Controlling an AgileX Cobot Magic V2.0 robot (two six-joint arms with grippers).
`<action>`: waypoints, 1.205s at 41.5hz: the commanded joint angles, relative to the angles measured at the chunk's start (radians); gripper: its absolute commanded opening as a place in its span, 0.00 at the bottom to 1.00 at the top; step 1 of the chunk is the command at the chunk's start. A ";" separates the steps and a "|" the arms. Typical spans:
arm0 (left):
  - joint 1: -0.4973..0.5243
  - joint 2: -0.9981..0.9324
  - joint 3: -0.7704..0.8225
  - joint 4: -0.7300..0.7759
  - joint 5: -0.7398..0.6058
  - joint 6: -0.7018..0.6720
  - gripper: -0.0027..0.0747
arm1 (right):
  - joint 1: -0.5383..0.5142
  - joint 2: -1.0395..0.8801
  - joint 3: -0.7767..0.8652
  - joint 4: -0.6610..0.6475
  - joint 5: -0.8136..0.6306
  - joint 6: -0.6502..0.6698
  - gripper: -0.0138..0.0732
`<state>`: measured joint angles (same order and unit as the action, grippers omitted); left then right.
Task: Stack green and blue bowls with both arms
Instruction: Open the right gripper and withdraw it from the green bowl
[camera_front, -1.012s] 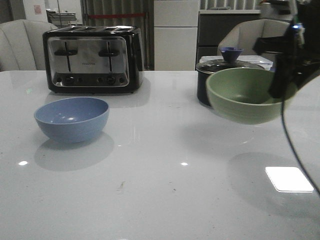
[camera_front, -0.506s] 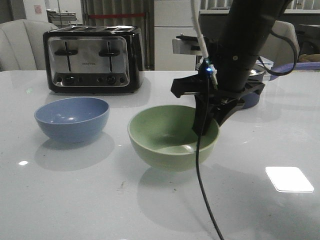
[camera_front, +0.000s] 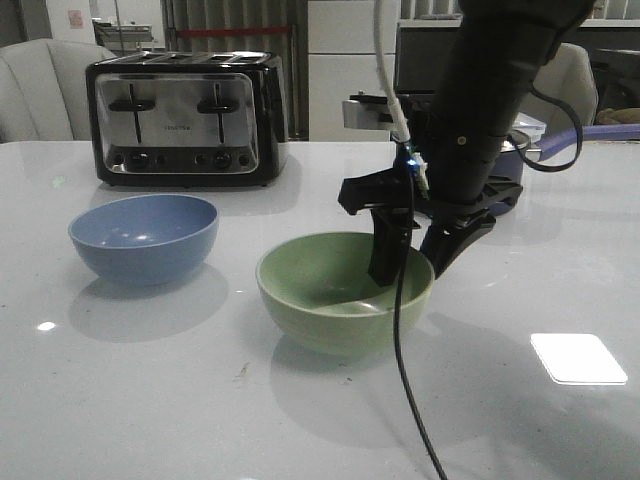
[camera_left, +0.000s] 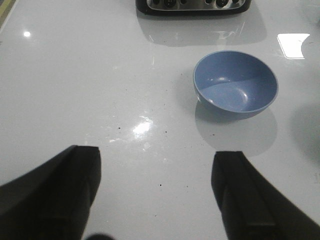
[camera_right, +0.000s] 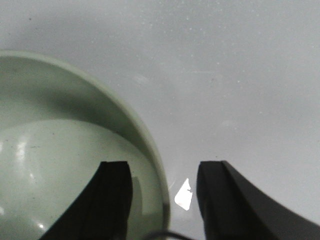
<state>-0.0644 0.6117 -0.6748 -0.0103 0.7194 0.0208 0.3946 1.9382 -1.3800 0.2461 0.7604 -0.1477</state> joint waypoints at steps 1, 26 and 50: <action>0.003 0.007 -0.031 -0.004 -0.073 -0.009 0.72 | -0.002 -0.128 -0.018 0.013 -0.032 -0.011 0.67; 0.003 0.007 -0.031 -0.006 -0.073 -0.009 0.72 | 0.002 -0.805 0.415 -0.010 -0.103 -0.116 0.67; 0.003 0.007 -0.031 -0.006 -0.075 0.000 0.72 | 0.002 -1.208 0.651 -0.009 -0.006 -0.116 0.67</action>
<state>-0.0623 0.6117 -0.6748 -0.0103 0.7194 0.0208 0.3952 0.7700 -0.7098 0.2320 0.7963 -0.2543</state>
